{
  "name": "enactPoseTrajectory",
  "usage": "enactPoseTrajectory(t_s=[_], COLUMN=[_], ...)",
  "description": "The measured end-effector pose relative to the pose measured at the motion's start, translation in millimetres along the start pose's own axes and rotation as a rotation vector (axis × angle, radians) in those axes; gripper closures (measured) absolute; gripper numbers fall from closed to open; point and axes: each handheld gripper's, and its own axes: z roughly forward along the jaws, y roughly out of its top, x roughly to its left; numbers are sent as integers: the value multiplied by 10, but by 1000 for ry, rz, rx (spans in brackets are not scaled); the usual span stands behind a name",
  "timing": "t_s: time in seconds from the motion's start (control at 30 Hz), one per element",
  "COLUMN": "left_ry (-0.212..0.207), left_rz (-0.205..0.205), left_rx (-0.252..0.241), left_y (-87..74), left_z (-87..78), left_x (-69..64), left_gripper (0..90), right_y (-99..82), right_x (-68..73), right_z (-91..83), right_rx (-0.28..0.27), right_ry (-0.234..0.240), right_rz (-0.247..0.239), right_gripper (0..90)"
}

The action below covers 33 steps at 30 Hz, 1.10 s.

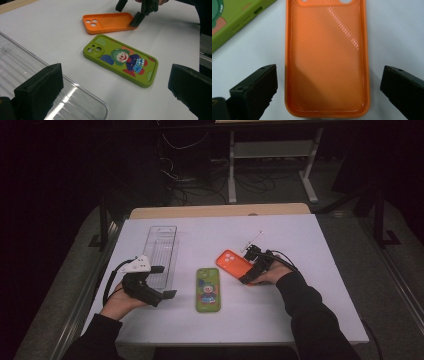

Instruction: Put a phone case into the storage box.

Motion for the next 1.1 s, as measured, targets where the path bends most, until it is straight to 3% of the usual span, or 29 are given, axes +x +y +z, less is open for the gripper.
enactPoseTrajectory(t_s=[0.2,0.47,1.1], left_ry=[1,-1,2], left_rz=[9,11,8], left_rx=[4,6,4], left_y=[-3,-3,-4], left_z=[2,1,-3], left_x=[2,2,2], left_gripper=[0,0,0], right_y=[-12,-20,-19], right_x=[15,32,57], right_z=[35,44,22], right_rx=[25,38,46], right_ry=[4,-38,-47], right_rz=[-19,-44,-54], right_gripper=[39,79,150])
